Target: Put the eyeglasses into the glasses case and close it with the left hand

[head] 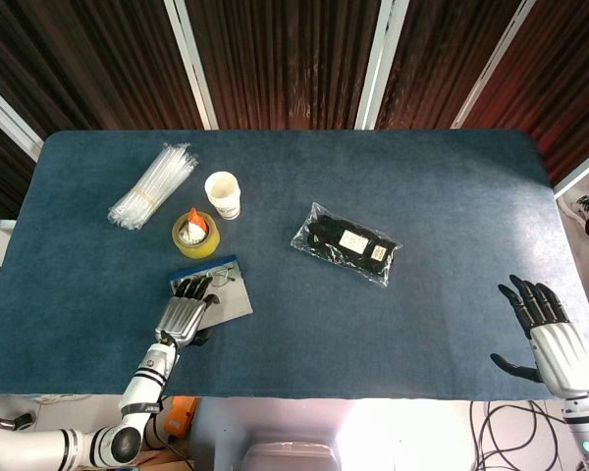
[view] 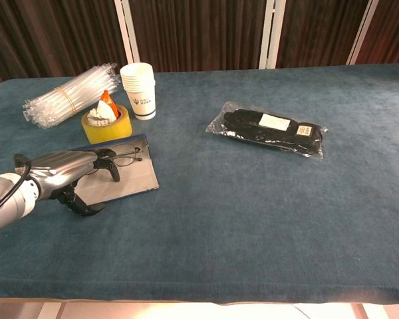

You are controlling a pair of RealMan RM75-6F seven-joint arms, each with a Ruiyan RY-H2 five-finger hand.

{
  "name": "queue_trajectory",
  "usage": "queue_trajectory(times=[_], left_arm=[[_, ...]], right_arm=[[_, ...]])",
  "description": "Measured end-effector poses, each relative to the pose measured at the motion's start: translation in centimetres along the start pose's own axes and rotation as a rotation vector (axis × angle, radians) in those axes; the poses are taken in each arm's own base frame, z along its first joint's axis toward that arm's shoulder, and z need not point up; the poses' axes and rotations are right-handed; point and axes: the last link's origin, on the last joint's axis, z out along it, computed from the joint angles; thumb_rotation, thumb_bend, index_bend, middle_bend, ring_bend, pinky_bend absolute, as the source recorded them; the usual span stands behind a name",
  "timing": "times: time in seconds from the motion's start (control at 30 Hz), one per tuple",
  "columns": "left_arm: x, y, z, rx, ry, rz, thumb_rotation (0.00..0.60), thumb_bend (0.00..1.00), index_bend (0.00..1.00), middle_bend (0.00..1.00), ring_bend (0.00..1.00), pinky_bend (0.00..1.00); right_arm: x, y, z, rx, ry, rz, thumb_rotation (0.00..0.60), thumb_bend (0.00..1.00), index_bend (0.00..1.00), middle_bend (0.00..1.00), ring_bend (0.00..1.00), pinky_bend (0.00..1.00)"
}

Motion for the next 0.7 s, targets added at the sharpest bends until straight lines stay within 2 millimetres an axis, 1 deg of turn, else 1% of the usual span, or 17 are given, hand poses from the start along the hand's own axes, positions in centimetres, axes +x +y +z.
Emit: queue_trajectory(times=[0.33,0.47,0.57,0.7], left_arm=[[0.3,0.0,0.2,0.002,0.09,-0.033,0.576,0.38,0.46,0.01,0.0,0.05],[0.6,0.0,0.3,0.002,0.121,-0.056,0.592,0.39,0.5,0.06,0.0,0.06],[0.7,-0.4,0.9,0.009,0.159,-0.09,0.6,0.39,0.52,0.08,0.0,0.07],[0.6,-1.3,1.9,0.036,0.217,-0.088,0.6,0.38,0.54,0.1,0.0,0.07]], right_arm=[[0.2,0.1,-0.2,0.0,0.009,0.006,0.6,0.28,0.0,0.0,0.0,0.0],[0.2,0.1,-0.2,0.001,0.011,0.008,0.6,0.28,0.0,0.0,0.0,0.0],[0.3,0.2,-0.3,0.0,0.014,0.01,0.6,0.28,0.0,0.0,0.0,0.0],[0.4,0.2,-0.2,-0.001,0.015,0.011,0.6,0.28,0.0,0.0,0.0,0.0]])
